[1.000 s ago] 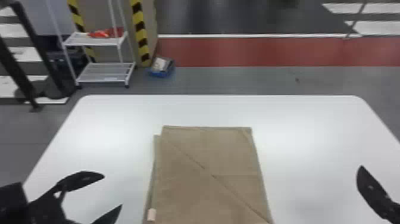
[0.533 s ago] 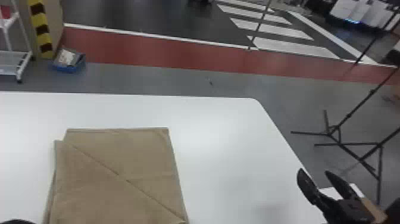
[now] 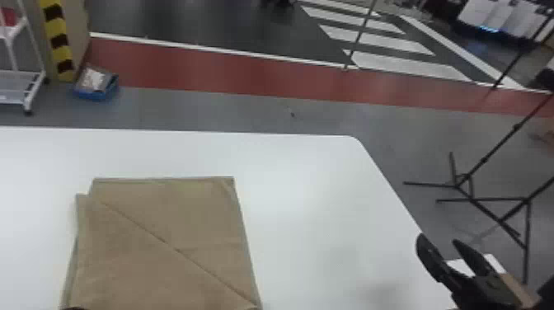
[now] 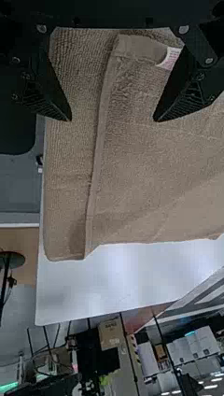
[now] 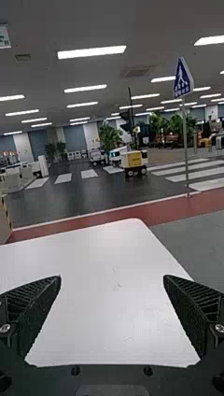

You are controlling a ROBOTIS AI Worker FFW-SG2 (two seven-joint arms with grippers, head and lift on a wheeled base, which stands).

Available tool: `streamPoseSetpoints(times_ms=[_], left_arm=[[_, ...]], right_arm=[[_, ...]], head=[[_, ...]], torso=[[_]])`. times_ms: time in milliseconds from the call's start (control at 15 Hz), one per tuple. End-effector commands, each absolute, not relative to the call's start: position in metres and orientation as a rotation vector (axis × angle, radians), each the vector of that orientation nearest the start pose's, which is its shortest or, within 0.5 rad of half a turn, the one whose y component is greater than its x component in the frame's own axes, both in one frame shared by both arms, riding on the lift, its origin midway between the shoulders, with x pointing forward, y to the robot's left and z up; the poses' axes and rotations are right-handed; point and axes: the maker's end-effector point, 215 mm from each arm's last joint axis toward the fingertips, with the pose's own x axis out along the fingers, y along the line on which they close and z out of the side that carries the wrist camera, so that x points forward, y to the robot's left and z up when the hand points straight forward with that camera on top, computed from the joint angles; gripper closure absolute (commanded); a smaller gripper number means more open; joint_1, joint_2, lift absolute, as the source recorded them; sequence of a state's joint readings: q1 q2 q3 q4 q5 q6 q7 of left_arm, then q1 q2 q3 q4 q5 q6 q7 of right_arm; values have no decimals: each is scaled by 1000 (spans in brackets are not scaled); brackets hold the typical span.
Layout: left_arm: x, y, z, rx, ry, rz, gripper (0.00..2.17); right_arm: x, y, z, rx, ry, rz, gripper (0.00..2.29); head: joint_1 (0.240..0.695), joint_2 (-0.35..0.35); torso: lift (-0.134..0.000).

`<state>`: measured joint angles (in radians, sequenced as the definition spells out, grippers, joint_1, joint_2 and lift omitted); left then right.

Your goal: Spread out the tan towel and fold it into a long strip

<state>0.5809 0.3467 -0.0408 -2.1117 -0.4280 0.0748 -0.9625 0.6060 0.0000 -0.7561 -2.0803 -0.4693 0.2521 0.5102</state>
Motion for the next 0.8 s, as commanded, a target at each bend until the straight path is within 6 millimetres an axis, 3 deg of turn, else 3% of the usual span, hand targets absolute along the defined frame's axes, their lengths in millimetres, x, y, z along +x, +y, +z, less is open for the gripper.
streamPoseSetpoints(times_ms=[0, 333, 733], left_arm=[[298, 124, -466, 640, 431, -1121, 272], [314, 130, -461, 635, 404, -1063, 414], [316, 135, -452, 638, 398, -1066, 414]], right_arm=[[330, -496, -343, 181, 143, -123, 73], [332, -496, -342, 194, 136, -121, 73], [335, -496, -345, 211, 140, -118, 73]], head=[[695, -350], [695, -350], [695, -350]], torso=[[-118], [-118], [-118]])
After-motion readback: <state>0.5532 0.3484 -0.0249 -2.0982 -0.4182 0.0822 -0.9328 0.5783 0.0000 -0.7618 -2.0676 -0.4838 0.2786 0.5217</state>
